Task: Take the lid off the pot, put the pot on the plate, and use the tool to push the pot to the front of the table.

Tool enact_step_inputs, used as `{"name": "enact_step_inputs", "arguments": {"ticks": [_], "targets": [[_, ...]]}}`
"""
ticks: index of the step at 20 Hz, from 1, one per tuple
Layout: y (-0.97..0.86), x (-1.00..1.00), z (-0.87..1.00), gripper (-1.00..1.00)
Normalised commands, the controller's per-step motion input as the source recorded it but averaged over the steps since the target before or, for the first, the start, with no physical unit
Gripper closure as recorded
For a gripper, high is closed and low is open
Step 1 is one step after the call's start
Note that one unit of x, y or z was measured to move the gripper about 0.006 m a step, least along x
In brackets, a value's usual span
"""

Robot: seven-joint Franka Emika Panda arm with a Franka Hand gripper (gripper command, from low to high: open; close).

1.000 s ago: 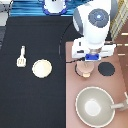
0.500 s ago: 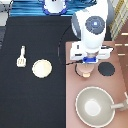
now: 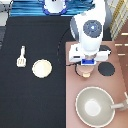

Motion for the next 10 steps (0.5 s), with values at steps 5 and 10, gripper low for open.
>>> {"name": "enact_step_inputs", "arguments": {"ticks": [5, 10], "targets": [[0.00, 0.04, 0.03, 1.00], [0.01, 0.07, 0.05, 1.00]]}}
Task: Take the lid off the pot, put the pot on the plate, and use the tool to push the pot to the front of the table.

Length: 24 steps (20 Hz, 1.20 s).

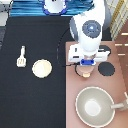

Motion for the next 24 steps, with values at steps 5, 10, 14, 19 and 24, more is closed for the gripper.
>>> {"name": "enact_step_inputs", "arguments": {"ticks": [5, 10, 14, 19, 24], "targets": [[0.05, 0.12, 0.25, 1.00], [-0.05, 0.06, 0.63, 1.00], [-0.40, -0.18, 0.76, 1.00], [-0.34, -0.68, 0.61, 1.00], [-0.24, -0.85, 0.28, 1.00]]}}
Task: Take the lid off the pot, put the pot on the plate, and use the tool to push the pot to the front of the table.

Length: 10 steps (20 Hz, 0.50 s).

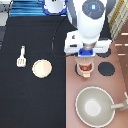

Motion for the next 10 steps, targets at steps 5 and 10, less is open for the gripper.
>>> {"name": "enact_step_inputs", "arguments": {"ticks": [5, 10], "targets": [[-0.05, -0.98, 0.05, 1.00], [-0.08, -1.00, -0.30, 1.00]]}}
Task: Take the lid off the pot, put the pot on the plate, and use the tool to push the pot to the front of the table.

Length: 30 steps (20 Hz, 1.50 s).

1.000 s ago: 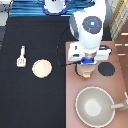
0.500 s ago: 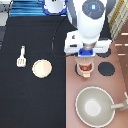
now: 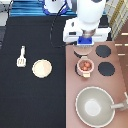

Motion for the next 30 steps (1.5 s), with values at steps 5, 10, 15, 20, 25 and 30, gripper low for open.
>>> {"name": "enact_step_inputs", "arguments": {"ticks": [5, 10, 15, 20, 25, 30], "targets": [[-0.07, -1.00, -0.70, 1.00], [0.10, -0.70, -0.94, 1.00], [0.17, -0.30, -0.82, 1.00], [0.24, 0.11, -0.29, 1.00], [0.40, 0.07, -0.03, 1.00], [0.29, 0.34, 0.02, 1.00]]}}
